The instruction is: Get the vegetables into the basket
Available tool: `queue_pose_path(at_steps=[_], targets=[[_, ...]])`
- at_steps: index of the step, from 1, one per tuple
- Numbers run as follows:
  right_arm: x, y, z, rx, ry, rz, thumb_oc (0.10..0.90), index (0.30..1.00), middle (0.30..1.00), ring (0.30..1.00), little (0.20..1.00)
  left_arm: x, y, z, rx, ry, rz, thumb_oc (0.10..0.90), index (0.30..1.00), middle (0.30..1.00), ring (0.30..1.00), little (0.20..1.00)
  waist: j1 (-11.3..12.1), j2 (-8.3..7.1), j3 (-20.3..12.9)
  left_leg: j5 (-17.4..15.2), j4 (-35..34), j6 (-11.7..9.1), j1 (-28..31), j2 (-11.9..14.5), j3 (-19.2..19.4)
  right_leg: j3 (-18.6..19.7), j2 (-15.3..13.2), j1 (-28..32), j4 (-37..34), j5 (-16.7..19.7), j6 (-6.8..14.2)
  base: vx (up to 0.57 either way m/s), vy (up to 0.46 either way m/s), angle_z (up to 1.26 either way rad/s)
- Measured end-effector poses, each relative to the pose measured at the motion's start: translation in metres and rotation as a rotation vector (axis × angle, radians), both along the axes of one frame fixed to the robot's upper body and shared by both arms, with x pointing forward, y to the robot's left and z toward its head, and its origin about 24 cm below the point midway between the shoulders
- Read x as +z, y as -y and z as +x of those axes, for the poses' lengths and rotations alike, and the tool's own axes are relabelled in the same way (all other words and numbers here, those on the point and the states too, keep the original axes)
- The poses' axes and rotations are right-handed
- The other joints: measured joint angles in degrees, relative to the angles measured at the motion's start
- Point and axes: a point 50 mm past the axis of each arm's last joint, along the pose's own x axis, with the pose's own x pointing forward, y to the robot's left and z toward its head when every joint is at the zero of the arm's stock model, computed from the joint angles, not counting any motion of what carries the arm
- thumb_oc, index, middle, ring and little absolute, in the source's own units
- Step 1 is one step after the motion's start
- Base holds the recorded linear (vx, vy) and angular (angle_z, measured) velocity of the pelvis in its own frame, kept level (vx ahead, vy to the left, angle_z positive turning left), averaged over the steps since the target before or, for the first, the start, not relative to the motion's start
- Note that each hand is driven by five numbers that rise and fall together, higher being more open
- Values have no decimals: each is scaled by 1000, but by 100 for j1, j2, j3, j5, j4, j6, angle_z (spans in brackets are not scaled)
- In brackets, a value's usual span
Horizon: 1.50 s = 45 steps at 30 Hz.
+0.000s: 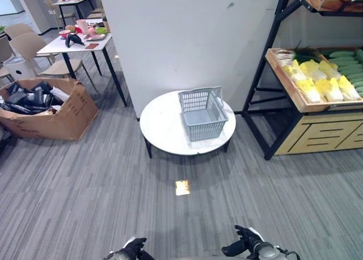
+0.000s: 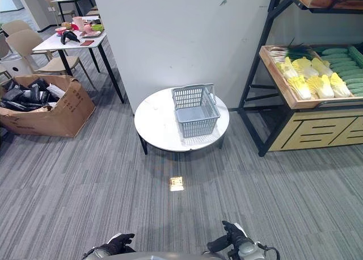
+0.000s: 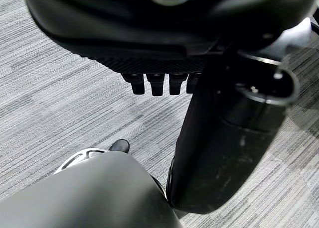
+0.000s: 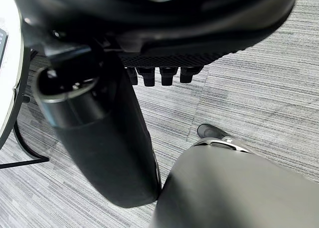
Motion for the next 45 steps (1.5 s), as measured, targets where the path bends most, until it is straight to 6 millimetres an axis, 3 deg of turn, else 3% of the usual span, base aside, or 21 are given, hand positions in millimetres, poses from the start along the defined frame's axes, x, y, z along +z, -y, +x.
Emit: queue_pose_path(at_steps=[16, 33, 45], targets=[[2, 2, 4, 4, 16, -1, 900, 1000, 1000, 1000, 1000, 2, 6, 9, -7, 23, -26, 900, 1000, 1000, 1000, 1000, 1, 56, 112, -3, 0, -3, 7, -8, -13, -7, -3, 15, -25, 22, -21, 0, 0, 0], [6, 15, 10, -12, 18, -7, 900, 1000, 1000, 1000, 1000, 10, 28, 23, -61, 100, -135, 900, 1000, 1000, 1000, 1000, 9, 273, 290, 0, 9, -4, -47, -39, -171, -135, -61, 47, -25, 11, 12, -14, 17, 4], [7, 18, 15, -31, 12, -14, 900, 1000, 1000, 1000, 1000, 7, 26, 25, -41, 61, -124, 900, 1000, 1000, 1000, 1000, 16, 202, 387, -2, -26, -4, -124, -107, -204, -157, -137, -74, 101, 1, 38, -5, 51, 2]])
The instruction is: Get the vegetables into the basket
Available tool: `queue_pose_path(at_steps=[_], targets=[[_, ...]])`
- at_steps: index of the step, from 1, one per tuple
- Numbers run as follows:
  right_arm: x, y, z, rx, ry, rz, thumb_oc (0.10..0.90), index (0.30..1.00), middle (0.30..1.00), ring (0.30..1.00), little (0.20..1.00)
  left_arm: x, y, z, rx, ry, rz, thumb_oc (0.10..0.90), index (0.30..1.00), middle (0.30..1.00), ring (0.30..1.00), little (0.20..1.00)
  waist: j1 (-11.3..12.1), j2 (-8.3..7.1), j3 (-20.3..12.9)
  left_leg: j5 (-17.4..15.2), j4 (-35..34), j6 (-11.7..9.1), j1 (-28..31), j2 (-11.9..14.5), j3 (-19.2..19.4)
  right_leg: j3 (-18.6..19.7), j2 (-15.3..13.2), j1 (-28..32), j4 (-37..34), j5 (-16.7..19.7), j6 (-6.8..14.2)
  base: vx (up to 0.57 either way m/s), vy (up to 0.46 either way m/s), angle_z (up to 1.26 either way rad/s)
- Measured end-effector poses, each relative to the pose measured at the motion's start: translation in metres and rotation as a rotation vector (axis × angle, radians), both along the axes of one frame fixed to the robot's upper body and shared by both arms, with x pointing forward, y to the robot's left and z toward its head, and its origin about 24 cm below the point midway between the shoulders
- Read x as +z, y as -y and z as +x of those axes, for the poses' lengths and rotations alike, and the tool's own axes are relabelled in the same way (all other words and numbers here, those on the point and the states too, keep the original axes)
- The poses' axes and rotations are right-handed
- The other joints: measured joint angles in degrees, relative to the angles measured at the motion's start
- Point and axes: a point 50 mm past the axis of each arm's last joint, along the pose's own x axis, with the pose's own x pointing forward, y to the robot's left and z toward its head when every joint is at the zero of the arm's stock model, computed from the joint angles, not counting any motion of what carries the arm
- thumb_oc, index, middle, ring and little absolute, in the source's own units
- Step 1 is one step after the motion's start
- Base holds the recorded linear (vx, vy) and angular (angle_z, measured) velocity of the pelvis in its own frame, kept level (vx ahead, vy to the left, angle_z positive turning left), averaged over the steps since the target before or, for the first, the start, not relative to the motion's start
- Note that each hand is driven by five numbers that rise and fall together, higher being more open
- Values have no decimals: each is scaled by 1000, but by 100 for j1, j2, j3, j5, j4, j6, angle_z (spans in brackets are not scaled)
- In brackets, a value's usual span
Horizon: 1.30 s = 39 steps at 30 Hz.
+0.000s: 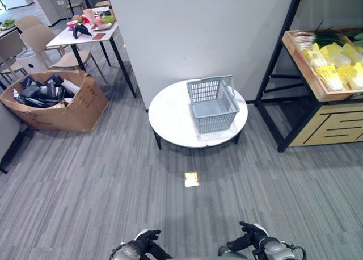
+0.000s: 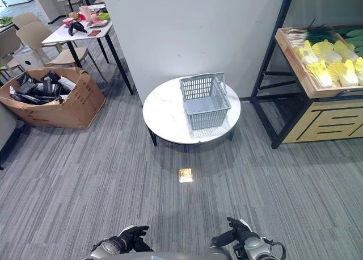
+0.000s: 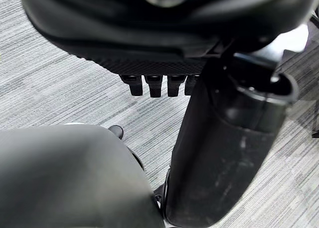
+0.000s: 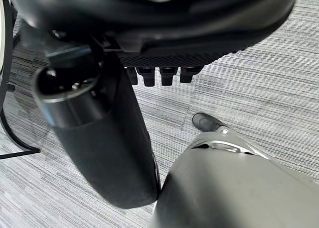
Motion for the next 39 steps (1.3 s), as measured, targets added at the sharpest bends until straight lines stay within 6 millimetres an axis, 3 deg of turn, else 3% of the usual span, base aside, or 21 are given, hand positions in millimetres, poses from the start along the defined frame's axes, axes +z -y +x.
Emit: queue_pose_path(at_steps=[7, 10, 12, 13, 15, 17, 21, 22, 24, 25, 27, 28, 30, 31, 33, 35, 39], targets=[[1, 0, 4, 1, 8, -3, 900, 1000, 1000, 1000, 1000, 1, -1, 3, 3, 11, 17, 900, 1000, 1000, 1000, 1000, 19, -93, 59, -9, -60, 19, -11, -115, 8, 21, -75, -75, 47, -2, 44, 19, 73, 0], [2, -4, 9, 3, 16, 2, 900, 1000, 1000, 1000, 1000, 2, -4, 8, 3, 20, 30, 900, 1000, 1000, 1000, 1000, 25, -234, 150, -24, -75, 51, 4, -191, 52, 71, -118, -148, 170, -15, 72, 16, 89, -7], [2, -6, 13, 6, 24, 4, 900, 1000, 1000, 1000, 1000, 3, -6, 10, 3, 22, 39, 900, 1000, 1000, 1000, 1000, 34, -245, 172, -8, -96, 66, 26, -177, 85, 123, -151, -227, 328, -52, 88, 10, 90, -9], [2, -7, 14, 7, 26, 5, 900, 1000, 1000, 1000, 1000, 4, -8, 13, 4, 29, 45, 900, 1000, 1000, 1000, 1000, 56, -387, 255, -36, -119, 107, 30, -256, 98, 130, -172, -300, 456, -41, 104, 11, 89, -18], [6, -9, 27, 13, 59, 5, 900, 1000, 1000, 1000, 1000, 5, -11, 16, 7, 38, 60, 900, 1000, 1000, 1000, 1000, 61, -413, 325, 18, -241, 133, 90, -229, 216, 162, -234, -634, 1032, -53, 126, 27, 84, -27], [9, -11, 34, 9, 84, 10, 900, 1000, 1000, 1000, 1000, 7, -16, 21, 24, 50, 69, 900, 1000, 1000, 1000, 1000, 121, -591, 492, 12, -385, 267, 227, -285, 296, 149, -342, -890, 1581, 79, 338, 68, 84, -18], [11, -12, 37, 16, 101, 12, 900, 1000, 1000, 1000, 1000, 7, -23, 18, 55, 38, 76, 900, 1000, 1000, 1000, 1000, 135, -624, 514, 14, -388, 375, 328, -276, 233, 113, -504, -1116, 2120, 93, 521, 148, -35, 15], [10, -12, 37, 23, 98, 9, 900, 1000, 1000, 1000, 1000, 8, -26, 17, 62, 37, 79, 900, 1000, 1000, 1000, 1000, 139, -640, 508, -30, -416, 375, 316, -295, 92, -22, -578, -1103, 1947, 71, 550, 150, -99, 23], [11, -12, 37, 21, 101, 8, 900, 1000, 1000, 1000, 1000, 7, -26, 16, 67, 31, 83, 900, 1000, 1000, 1000, 1000, 101, -640, 532, -55, -392, 385, 296, -302, 27, 61, -579, -1165, 1562, 73, 551, 170, -96, 22], [12, -13, 39, 24, 109, 12, 900, 1000, 1000, 1000, 1000, 7, -29, 14, 72, 23, 92, 900, 1000, 1000, 1000, 1000, 51, -650, 549, -42, -391, 341, 309, -300, 11, 135, -570, -1152, 902, 134, 540, 150, -69, 20], [13, -14, 42, 28, 119, 16, 900, 1000, 1000, 1000, 1000, 6, -29, 13, 79, 17, 93, 900, 1000, 1000, 1000, 1000, -25, -660, 577, -90, -390, 354, 359, -280, -53, 253, -545, -1196, 295, 398, 543, 209, -81, 26], [13, -16, 44, 33, 126, 21, 900, 1000, 1000, 1000, 1000, 6, -30, 13, 84, 16, 93, 900, 1000, 1000, 1000, 1000, -42, -686, 590, -115, -390, 295, 451, -245, -108, 215, -552, -1240, -216, 793, 561, 258, -90, 30], [11, -16, 39, 32, 111, 22, 900, 1000, 1000, 1000, 1000, 6, -38, 9, 98, 6, 110, 900, 1000, 1000, 1000, 1000, -47, -804, 519, -281, -394, -6, 653, -191, -255, -38, -554, -1066, -710, 1026, 496, 191, -79, 35], [10, -15, 36, 22, 101, 22, 900, 1000, 1000, 1000, 1000, 3, -37, 2, 117, -22, 105, 900, 1000, 1000, 1000, 1000, -67, -707, 529, -364, -422, -147, 782, -81, -286, -75, -459, -958, -626, 1318, 308, 207, -95, 23], [11, -9, 37, 19, 102, 3, 900, 1000, 1000, 1000, 1000, -1, -29, -4, 137, -52, 88, 900, 1000, 1000, 1000, 1000, -98, -399, 415, -260, -344, -153, 842, 227, -269, -132, -148, -952, -382, 1082, -37, 239, -144, 1], [10, -6, 33, 5, 90, -3, 900, 1000, 1000, 1000, 1000, -3, -26, -7, 142, -63, 84, 900, 1000, 1000, 1000, 1000, -179, -282, 351, -39, -182, -355, 825, 453, -397, -240, -1, -846, -306, 855, -111, 214, -156, 9], [7, -1, 22, -1, 55, -18, 900, 1000, 1000, 1000, 1000, -3, -19, -3, 128, -54, 70, 900, 1000, 1000, 1000, 1000, -222, -231, 300, 215, 227, -604, 661, 738, -723, -414, 153, -697, -244, 550, -198, 146, -128, 16]])
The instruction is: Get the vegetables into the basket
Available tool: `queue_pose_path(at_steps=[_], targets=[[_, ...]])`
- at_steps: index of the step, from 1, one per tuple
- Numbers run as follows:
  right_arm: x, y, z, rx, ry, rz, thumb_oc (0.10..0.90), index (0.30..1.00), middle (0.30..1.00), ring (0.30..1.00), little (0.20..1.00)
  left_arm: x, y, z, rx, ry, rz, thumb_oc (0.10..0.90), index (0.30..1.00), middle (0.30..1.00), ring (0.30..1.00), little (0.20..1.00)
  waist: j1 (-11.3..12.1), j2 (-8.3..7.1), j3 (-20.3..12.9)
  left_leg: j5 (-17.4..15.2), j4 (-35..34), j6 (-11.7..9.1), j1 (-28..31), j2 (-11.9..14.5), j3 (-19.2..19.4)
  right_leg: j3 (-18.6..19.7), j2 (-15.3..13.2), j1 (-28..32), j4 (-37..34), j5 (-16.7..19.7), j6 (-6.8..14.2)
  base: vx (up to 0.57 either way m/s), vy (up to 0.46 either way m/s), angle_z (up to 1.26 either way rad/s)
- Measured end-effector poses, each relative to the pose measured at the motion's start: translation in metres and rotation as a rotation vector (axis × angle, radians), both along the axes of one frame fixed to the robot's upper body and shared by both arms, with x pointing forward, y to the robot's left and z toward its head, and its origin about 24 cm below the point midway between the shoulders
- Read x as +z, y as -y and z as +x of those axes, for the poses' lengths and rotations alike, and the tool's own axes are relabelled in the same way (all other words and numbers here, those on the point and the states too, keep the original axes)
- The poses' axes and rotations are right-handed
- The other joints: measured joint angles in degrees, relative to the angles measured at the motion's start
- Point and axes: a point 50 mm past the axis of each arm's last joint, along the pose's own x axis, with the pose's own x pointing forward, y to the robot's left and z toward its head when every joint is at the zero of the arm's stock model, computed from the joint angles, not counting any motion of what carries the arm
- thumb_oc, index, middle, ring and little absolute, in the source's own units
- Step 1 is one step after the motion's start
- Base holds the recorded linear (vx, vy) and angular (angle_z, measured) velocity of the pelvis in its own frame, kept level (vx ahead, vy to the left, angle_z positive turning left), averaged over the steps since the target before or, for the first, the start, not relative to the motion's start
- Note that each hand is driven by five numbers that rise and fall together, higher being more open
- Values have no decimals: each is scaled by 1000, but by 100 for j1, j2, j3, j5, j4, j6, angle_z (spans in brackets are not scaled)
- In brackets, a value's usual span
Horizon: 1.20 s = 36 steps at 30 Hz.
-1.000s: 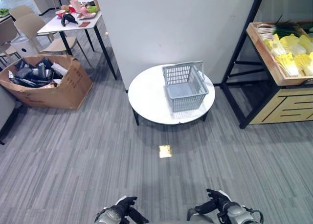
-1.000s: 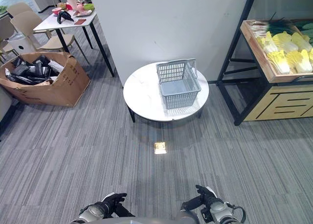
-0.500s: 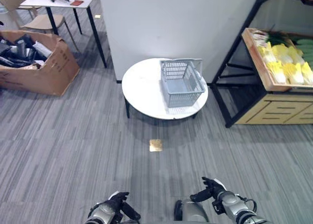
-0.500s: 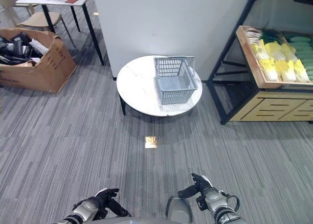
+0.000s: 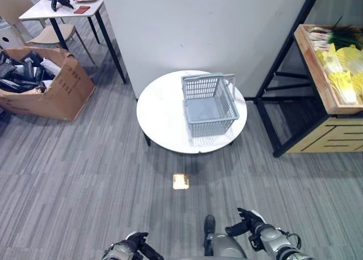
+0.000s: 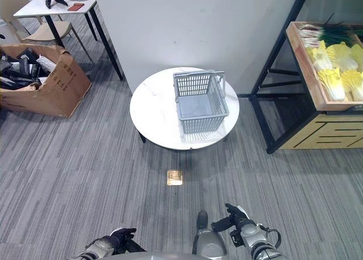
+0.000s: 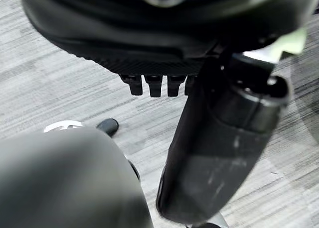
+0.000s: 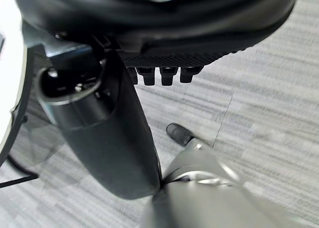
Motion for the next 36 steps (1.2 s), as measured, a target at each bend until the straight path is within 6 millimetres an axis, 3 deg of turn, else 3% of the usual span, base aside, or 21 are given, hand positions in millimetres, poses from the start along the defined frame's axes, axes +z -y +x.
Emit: queue_pose_path(at_steps=[3, 5, 9, 11, 12, 13, 15, 16, 18, 19, 21, 22, 24, 25, 26, 28, 29, 31, 32, 33, 36], targets=[[1, 6, -1, -1, -3, -16, 900, 1000, 1000, 1000, 1000, 0, 5, 2, -45, -2, 0, 900, 1000, 1000, 1000, 1000, -129, 68, -46, 213, 275, -274, -196, 118, -93, -143, 22, -11, 198, -167, -230, 159, -183, 21], [1, 7, -3, -6, -7, -19, 900, 1000, 1000, 1000, 1000, 0, 6, 3, -45, 0, -1, 900, 1000, 1000, 1000, 1000, -140, 85, -57, 323, 484, -431, -308, 176, -224, -187, 38, 5, 259, -308, -201, 143, -174, 16], [-2, 8, -9, -13, -28, -20, 900, 1000, 1000, 1000, 1000, -1, 5, -1, -27, -2, 7, 900, 1000, 1000, 1000, 1000, -127, 96, -67, 566, 1061, -433, -507, 345, -448, -260, 169, 215, 255, -487, -342, 135, -191, 7], [-5, 10, -19, -4, -75, -33, 900, 1000, 1000, 1000, 1000, 0, 2, 1, -25, 4, 14, 900, 1000, 1000, 1000, 1000, -49, -14, -72, 1008, 1914, -423, -859, 375, -549, -261, 131, 453, 199, -607, -489, 241, -209, 1], [-6, 12, -25, -2, -94, -36, 900, 1000, 1000, 1000, 1000, 1, 3, 4, -25, 10, 12, 900, 1000, 1000, 1000, 1000, -60, -78, -96, 1451, 2102, -465, -901, 373, -567, -238, 153, 567, 189, -719, -563, 238, -42, 5], [-9, 11, -34, 17, -122, -35, 900, 1000, 1000, 1000, 1000, 1, -2, 6, -21, -9, 22, 900, 1000, 1000, 1000, 1000, -76, -219, -82, 1751, 2501, -480, -1070, 472, -286, -240, 103, 893, -88, -700, -603, 233, 6, 5], [-13, 5, -43, 34, -171, -24, 900, 1000, 1000, 1000, 1000, 0, -17, -6, 41, -41, 23, 900, 1000, 1000, 1000, 1000, -20, -483, -214, 801, 2201, -446, -1194, 577, 504, -73, 132, 1214, -520, -649, -642, 217, 51, -23], [-14, 7, -48, 35, -191, -27, 900, 1000, 1000, 1000, 1000, 2, -20, -4, 47, -29, 26, 900, 1000, 1000, 1000, 1000, 21, -509, -228, 609, 1693, -458, -1351, 519, 620, -33, 192, 1310, -717, -620, -583, 234, 105, -50], [-16, 10, -59, 46, -238, -45, 900, 1000, 1000, 1000, 1000, 2, -21, -2, 65, -12, 27, 900, 1000, 1000, 1000, 1000, 112, -404, -239, 664, 306, -455, -1623, 464, 641, 90, 408, 1374, -754, -619, -513, 241, 118, -42], [-18, 10, -66, 54, -258, -46, 900, 1000, 1000, 1000, 1000, 2, -20, -2, 67, -7, 27, 900, 1000, 1000, 1000, 1000, 118, -369, -262, 836, -577, -453, -1725, 392, 617, 112, 519, 1446, -754, -726, -346, 212, 97, -36], [-20, 8, -75, 62, -287, -40, 900, 1000, 1000, 1000, 1000, 5, -18, 7, 68, 29, 15, 900, 1000, 1000, 1000, 1000, 246, -315, -264, 1188, -680, -330, -2080, 323, 208, 388, 660, 1598, -752, -762, -319, 195, 80, -98], [-20, 10, -81, 61, -292, -44, 900, 1000, 1000, 1000, 1000, 4, -15, 5, 63, 27, 12, 900, 1000, 1000, 1000, 1000, 158, -303, -287, 1385, -482, -214, -2165, 181, 124, 636, 647, 1838, -764, -860, -465, 227, 122, -127], [-20, 15, -95, 53, -324, -53, 900, 1000, 1000, 1000, 1000, 2, -9, 2, 63, 16, 2, 900, 1000, 1000, 1000, 1000, 111, -216, -346, 1449, -283, -102, -2154, 130, 174, 704, 628, 1944, -781, -960, -423, 205, 166, -60], [-20, 18, -103, 48, -347, -59, 900, 1000, 1000, 1000, 1000, 0, -6, -3, 72, 6, -6, 900, 1000, 1000, 1000, 1000, 113, -153, -392, 1396, -261, 37, -2045, 92, 316, 774, 594, 1996, -757, -1012, -342, 161, 186, -21], [-24, 10, -114, 45, -379, -40, 900, 1000, 1000, 1000, 1000, -1, -10, -6, 75, -8, 8, 900, 1000, 1000, 1000, 1000, 108, -252, -511, 1228, -524, 464, -1853, -198, 487, 827, 355, 2055, -727, -1107, -137, 130, 183, -19], [-26, 1, -117, 53, -384, -14, 900, 1000, 1000, 1000, 1000, 0, -15, -7, 75, -11, 29, 900, 1000, 1000, 1000, 1000, 95, -374, -548, 1179, -627, 602, -1781, -403, 567, 853, 159, 2019, -600, -1166, -19, 4, 101, -9], [-28, -10, -114, 77, -374, 11, 900, 1000, 1000, 1000, 1000, 3, -16, 1, 73, 13, 37, 900, 1000, 1000, 1000, 1000, 39, -399, -504, 1027, -624, 771, -1641, -539, 653, 875, -56, 1818, -120, -1328, 188, -78, 80, -1], [-29, -28, -106, 213, -351, -7, 900, 1000, 1000, 1000, 1000, 0, 1, -2, -6, 21, 39, 900, 1000, 1000, 1000, 1000, 259, -424, -327, 918, -553, 815, -1591, -654, 269, 535, -230, 1797, 348, -1483, 263, -21, 125, -1], [-26, -22, -106, 288, -326, -47, 900, 1000, 1000, 1000, 1000, 11, 15, 22, -15, 194, 1, 900, 1000, 1000, 1000, 1000, 379, -460, -259, 774, -344, 666, -1612, -739, 4, 354, -387, 1792, 561, -1578, 304, 81, 194, 24], [-25, -11, -99, 263, -342, -29, 900, 1000, 1000, 1000, 1000, 16, 19, 41, -74, 204, -50, 900, 1000, 1000, 1000, 1000, 431, -501, -336, 645, -349, 703, -1754, -818, 157, 757, -467, 1605, 610, -1558, 293, 116, 239, 17], [-27, -19, -87, 223, -322, -16, 900, 1000, 1000, 1000, 1000, 16, -19, 36, 9, 137, 80, 900, 1000, 1000, 1000, 1000, 344, -752, -354, 646, -647, 705, -1783, -880, 802, 919, -544, 1505, 255, -1588, 375, 94, 131, -48]])
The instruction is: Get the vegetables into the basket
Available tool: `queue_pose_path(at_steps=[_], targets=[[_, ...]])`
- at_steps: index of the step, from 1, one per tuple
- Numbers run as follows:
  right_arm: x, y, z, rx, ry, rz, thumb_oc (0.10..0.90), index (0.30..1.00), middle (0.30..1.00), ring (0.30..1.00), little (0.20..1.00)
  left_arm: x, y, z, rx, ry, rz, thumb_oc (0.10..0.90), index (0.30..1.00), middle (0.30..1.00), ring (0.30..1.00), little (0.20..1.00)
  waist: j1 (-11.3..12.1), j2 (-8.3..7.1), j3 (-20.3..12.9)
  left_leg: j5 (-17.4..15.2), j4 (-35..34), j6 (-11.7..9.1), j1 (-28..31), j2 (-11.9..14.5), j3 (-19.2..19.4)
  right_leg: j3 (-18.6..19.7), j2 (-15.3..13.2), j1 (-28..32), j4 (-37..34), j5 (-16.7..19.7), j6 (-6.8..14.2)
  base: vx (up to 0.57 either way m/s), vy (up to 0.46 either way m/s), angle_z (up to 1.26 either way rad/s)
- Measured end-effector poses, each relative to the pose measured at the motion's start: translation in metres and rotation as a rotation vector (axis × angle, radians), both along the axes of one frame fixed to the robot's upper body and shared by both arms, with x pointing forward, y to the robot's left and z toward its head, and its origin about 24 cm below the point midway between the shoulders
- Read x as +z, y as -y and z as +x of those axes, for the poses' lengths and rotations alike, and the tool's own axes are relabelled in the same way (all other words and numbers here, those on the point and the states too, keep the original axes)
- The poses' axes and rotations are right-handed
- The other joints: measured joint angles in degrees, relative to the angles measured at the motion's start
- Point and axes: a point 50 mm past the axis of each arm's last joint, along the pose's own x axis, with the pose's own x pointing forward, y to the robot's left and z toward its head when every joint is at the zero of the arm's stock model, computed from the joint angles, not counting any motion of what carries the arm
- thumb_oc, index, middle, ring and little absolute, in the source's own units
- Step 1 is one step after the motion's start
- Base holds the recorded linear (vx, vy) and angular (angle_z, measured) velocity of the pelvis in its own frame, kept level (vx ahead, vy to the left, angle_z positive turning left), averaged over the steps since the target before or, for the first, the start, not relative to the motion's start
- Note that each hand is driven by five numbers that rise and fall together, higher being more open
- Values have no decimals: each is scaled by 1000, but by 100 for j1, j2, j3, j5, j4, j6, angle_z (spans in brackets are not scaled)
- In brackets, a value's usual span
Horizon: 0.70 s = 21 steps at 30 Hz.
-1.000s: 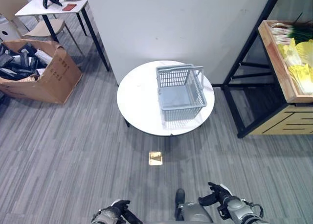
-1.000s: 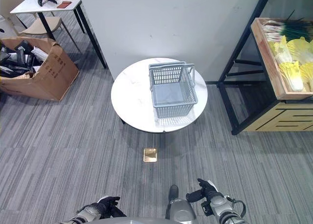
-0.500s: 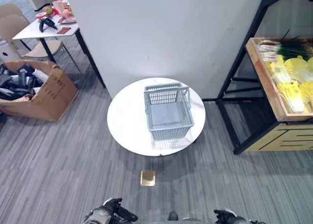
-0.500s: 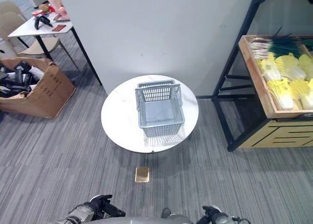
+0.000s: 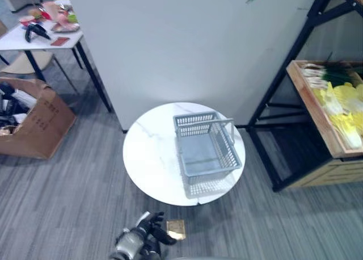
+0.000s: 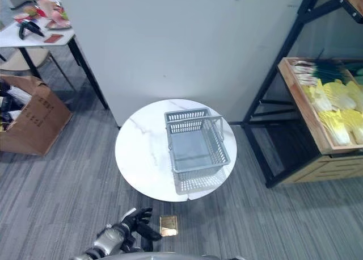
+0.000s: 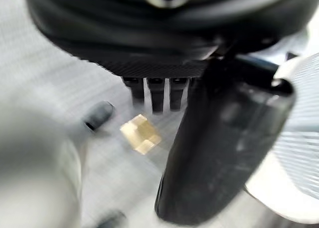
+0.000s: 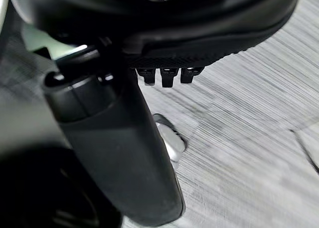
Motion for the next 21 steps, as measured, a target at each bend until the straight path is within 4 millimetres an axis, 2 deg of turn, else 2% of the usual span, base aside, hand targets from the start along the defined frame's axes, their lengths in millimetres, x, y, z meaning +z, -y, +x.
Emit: queue_pose_path(at_steps=[1, 3, 4, 5, 6, 7, 8, 11, 13, 16, 20, 21], targets=[[-1, 3, -8, -36, -17, -9, 900, 1000, 1000, 1000, 1000, -3, -11, -13, 29, -54, 32, 900, 1000, 1000, 1000, 1000, -82, 50, 22, 50, -4, 91, 66, -11, 19, 69, 5, 8, 17, 96, 138, 57, 93, -47], [-2, 2, -15, -42, -39, -14, 900, 1000, 1000, 1000, 1000, -9, -10, -29, 40, -104, 32, 900, 1000, 1000, 1000, 1000, -141, 122, 61, 17, -7, 169, 204, 33, -5, 74, 9, -21, 297, 126, 189, 34, 61, -6], [-2, 0, -14, -42, -38, -8, 900, 1000, 1000, 1000, 1000, -11, -10, -38, 69, -109, 23, 900, 1000, 1000, 1000, 1000, -104, 211, 124, -26, -8, 221, 307, 105, -21, 112, 31, -207, 820, 121, 195, 28, 87, 3], [-2, 0, -12, -41, -31, -7, 900, 1000, 1000, 1000, 1000, -12, -4, -35, 64, -96, 6, 900, 1000, 1000, 1000, 1000, -73, 308, 184, -49, -9, 256, 347, 171, -43, 145, 28, -441, 1311, 101, 236, 8, 103, 6], [-1, -1, -8, -38, -18, -3, 900, 1000, 1000, 1000, 1000, -12, -2, -36, 61, -96, 2, 900, 1000, 1000, 1000, 1000, -25, 368, 184, -70, -6, 270, 340, 198, -50, 164, 27, -585, 1425, -69, 312, -1, 139, 2], [-1, -3, -6, -30, -8, 4, 900, 1000, 1000, 1000, 1000, -11, -1, -32, 57, -85, -1, 900, 1000, 1000, 1000, 1000, 27, 298, 140, -99, -7, 247, 332, 187, -36, 217, 20, -644, 1168, -11, 304, -29, 130, 4], [-1, -5, -4, -24, -3, 10, 900, 1000, 1000, 1000, 1000, -9, -5, -29, 52, -75, 11, 900, 1000, 1000, 1000, 1000, 55, 216, 133, -108, -9, 229, 316, 137, -27, 208, 15, -646, 917, 264, 280, -26, 89, 4], [0, 0, 2, -57, 8, 0, 900, 1000, 1000, 1000, 1000, -8, -4, -26, 33, -58, 8, 900, 1000, 1000, 1000, 1000, 11, 229, 180, -110, -5, 202, 259, 154, -18, 108, 22, -790, 1100, 286, 269, -11, 107, -3], [1, 1, 5, -72, 18, 0, 900, 1000, 1000, 1000, 1000, -8, -2, -26, 24, -65, -1, 900, 1000, 1000, 1000, 1000, -16, 212, 274, -178, -9, 171, 435, 105, 51, 91, -70, -803, 1400, 286, 272, -10, 127, -16], [1, 2, 6, -83, 21, 1, 900, 1000, 1000, 1000, 1000, -8, 0, -25, 1, -65, -7, 900, 1000, 1000, 1000, 1000, -16, 219, 295, -219, -10, 238, 513, 47, 34, 145, -176, -1022, 1946, 318, 316, 3, 86, 3], [2, 4, 9, -83, 26, -5, 900, 1000, 1000, 1000, 1000, -8, 1, -23, -15, -61, -6, 900, 1000, 1000, 1000, 1000, 2, 246, 340, -255, -11, 282, 548, 29, 43, 212, -211, -1294, 2492, 502, 360, 9, 33, -1], [2, 5, 13, -83, 37, -6, 900, 1000, 1000, 1000, 1000, -7, 2, -20, -20, -56, -9, 900, 1000, 1000, 1000, 1000, -13, 268, 401, -258, -12, 349, 558, 21, 26, 318, -219, -1565, 2884, 615, 342, 36, -14, 4]])
